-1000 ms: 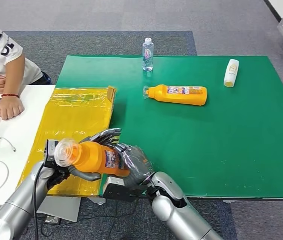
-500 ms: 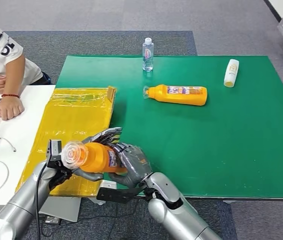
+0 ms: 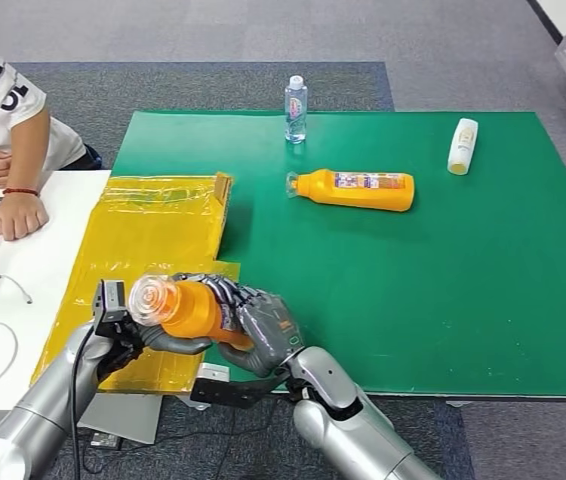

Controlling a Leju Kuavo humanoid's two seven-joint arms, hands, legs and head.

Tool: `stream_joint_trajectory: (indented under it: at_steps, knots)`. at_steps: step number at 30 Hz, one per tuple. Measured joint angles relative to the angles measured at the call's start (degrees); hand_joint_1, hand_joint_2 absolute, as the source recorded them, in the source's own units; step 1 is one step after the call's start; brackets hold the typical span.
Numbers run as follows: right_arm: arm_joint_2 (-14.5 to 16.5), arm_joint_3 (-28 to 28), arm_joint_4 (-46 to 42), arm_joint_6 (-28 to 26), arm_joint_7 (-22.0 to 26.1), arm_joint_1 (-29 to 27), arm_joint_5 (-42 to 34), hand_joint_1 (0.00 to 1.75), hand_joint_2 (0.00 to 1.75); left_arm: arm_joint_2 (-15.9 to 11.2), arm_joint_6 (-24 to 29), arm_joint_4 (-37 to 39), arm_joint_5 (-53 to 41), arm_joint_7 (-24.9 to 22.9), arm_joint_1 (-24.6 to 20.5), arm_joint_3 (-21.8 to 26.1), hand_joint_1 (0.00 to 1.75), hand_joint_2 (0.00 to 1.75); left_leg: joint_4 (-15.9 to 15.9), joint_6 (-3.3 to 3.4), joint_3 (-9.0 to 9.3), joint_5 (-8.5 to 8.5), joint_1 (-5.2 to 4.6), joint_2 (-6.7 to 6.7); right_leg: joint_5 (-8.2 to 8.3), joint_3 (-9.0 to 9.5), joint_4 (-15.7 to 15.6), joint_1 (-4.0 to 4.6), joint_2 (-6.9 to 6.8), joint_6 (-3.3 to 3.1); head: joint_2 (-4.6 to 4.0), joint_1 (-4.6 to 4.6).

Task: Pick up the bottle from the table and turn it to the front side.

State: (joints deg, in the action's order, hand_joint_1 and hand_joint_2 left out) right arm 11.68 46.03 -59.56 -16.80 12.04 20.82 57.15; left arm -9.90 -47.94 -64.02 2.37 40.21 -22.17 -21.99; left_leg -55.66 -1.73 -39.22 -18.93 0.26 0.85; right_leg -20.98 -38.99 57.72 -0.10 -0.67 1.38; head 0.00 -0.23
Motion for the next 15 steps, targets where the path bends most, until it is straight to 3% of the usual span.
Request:
stream_joint_trajectory:
  at_steps: [10, 14, 15]
  knots:
    - [0.18, -0.55, 0.74, 0.69, 0.43, 0.01, -2.65, 1.69, 1.75, 0.03, 0.29, 0.0, 0.04, -0.15, 0.28, 0.02, 1.75, 1.75, 0.0, 0.0, -0.01, 0.0, 0.0, 0.0, 0.0, -0.01, 0.0, 0.0, 0.0, 0.0, 0.0, -0.01]
    - [0.21, -2.5, 1.04, 4.34, 3.38, -0.04, -9.5, 0.08, 1.75, 0.13, 1.09, -0.17, -0.13, -0.26, 0.88, 0.03, 1.75, 1.75, 0.0, 0.0, 0.0, 0.0, 0.0, 0.0, 0.0, 0.0, 0.0, 0.0, 0.01, 0.0, 0.0, 0.01]
    - [0.21, -3.28, 1.16, 5.81, 4.42, -0.11, -12.04, 0.02, 1.75, 0.14, 1.46, -0.4, -0.28, -0.27, 1.15, 0.04, 1.75, 1.75, 0.0, 0.0, 0.0, 0.0, 0.0, 0.0, 0.0, 0.0, 0.0, 0.0, 0.0, 0.0, 0.0, 0.0]
